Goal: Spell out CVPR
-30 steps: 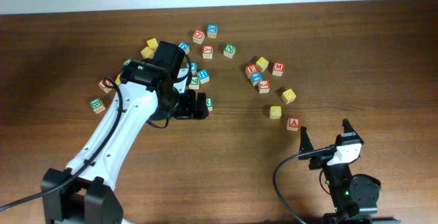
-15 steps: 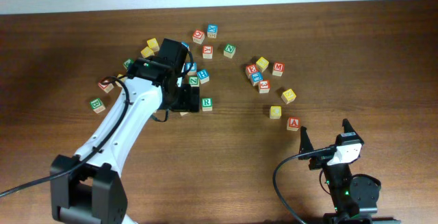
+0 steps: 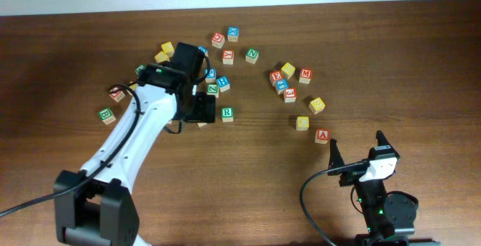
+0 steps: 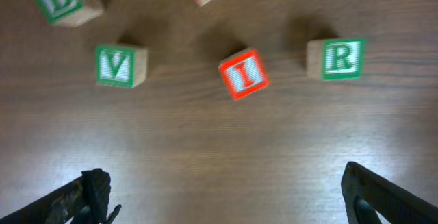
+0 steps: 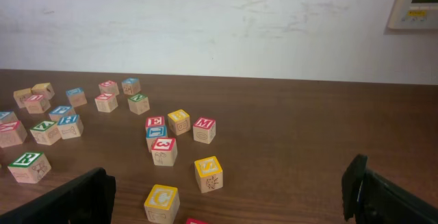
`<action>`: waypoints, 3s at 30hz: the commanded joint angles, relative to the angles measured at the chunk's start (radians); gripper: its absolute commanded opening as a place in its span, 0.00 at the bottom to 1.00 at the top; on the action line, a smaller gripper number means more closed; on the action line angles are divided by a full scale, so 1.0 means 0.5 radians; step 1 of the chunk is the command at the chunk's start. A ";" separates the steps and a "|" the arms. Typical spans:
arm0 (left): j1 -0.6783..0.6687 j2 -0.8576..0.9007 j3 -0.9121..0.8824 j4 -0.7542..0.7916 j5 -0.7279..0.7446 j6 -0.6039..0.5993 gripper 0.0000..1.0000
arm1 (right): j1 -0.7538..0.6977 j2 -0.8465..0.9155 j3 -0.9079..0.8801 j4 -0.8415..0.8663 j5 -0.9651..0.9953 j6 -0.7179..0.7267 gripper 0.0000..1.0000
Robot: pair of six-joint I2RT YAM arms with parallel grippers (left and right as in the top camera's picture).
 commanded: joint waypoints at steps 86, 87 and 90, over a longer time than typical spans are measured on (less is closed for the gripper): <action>0.901 -0.091 0.036 -0.262 -0.024 -0.317 0.99 | 0.423 2.922 2.317 -1.224 -1.258 0.101 0.98; 0.901 -0.091 0.036 -0.262 -0.024 -0.317 0.99 | 0.423 2.940 2.317 -1.220 -1.063 0.282 1.00; 0.901 -0.091 0.036 -0.262 -0.024 -0.317 0.99 | 0.450 2.972 2.317 -1.250 -0.517 0.588 0.94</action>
